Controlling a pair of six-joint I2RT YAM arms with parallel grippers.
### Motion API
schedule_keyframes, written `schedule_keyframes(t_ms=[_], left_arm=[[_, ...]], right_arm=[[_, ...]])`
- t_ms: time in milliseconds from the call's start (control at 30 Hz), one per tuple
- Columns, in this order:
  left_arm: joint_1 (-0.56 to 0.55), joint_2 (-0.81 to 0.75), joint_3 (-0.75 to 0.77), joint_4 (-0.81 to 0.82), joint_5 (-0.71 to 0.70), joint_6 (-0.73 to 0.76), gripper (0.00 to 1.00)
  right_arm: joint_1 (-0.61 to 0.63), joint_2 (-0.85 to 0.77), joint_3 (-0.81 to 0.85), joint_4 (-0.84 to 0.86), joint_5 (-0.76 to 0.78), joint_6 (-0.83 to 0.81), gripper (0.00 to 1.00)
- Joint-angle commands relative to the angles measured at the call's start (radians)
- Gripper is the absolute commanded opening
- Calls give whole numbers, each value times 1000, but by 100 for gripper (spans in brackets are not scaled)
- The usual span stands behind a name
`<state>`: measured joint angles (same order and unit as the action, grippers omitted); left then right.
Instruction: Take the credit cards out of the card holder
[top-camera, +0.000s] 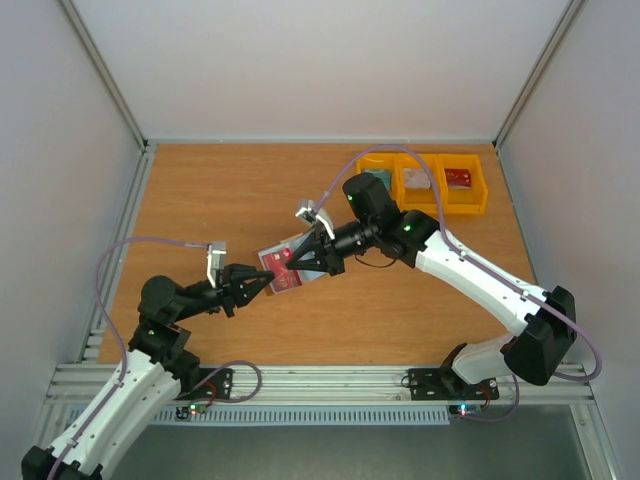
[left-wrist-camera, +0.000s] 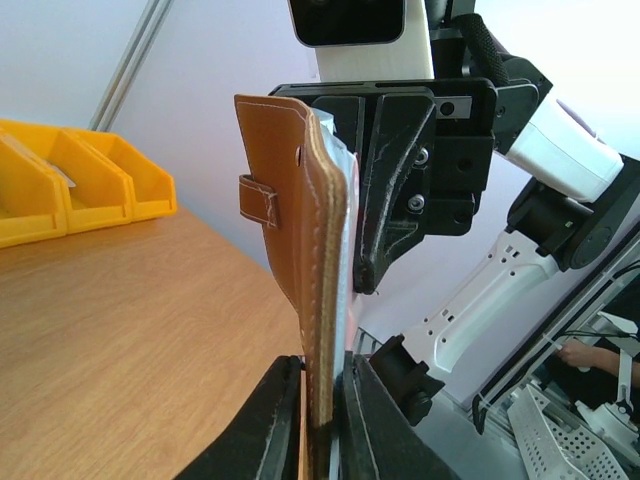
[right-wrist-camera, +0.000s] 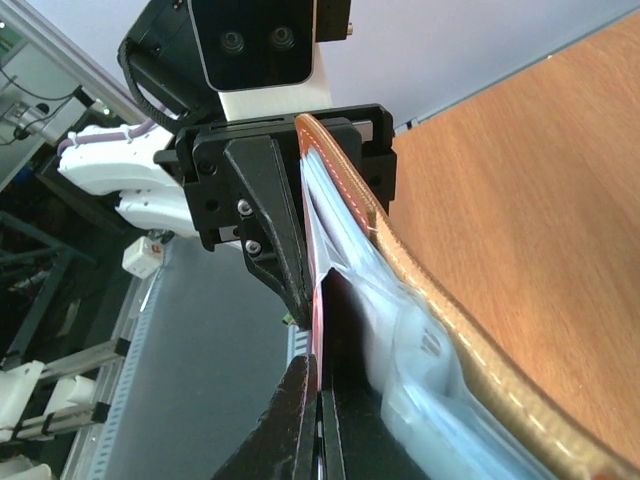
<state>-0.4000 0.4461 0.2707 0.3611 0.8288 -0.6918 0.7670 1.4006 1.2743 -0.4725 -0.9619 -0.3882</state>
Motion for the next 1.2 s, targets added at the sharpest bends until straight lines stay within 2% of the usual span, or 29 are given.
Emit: schedule_keyframes(t_ms=[0, 133, 233, 300, 367, 567, 800, 967, 1167], left_arm=[[3, -11, 10, 86, 12, 11, 12], [3, -13, 13, 79, 12, 12, 19], [3, -6, 16, 80, 12, 12, 20], [3, 3, 18, 86, 11, 12, 13], [3, 13, 21, 89, 12, 14, 1], [2, 10, 24, 61, -24, 34, 0], [2, 1, 12, 60, -46, 21, 0], [1, 1, 10, 70, -40, 31, 0], [1, 2, 12, 75, -47, 26, 0]], right_arm=[[-23, -30, 43, -91, -34, -49, 1], [-61, -41, 47, -104, -59, -60, 1], [-68, -36, 54, -116, -71, -62, 1], [-67, -31, 51, -98, -87, -46, 1], [-68, -33, 42, -75, -97, -31, 1], [-75, -52, 46, -142, -67, -74, 1], [-167, -91, 41, -253, -52, -112, 1], [-162, -68, 19, -153, -81, -38, 3], [-110, -45, -4, -8, -99, 41, 13]])
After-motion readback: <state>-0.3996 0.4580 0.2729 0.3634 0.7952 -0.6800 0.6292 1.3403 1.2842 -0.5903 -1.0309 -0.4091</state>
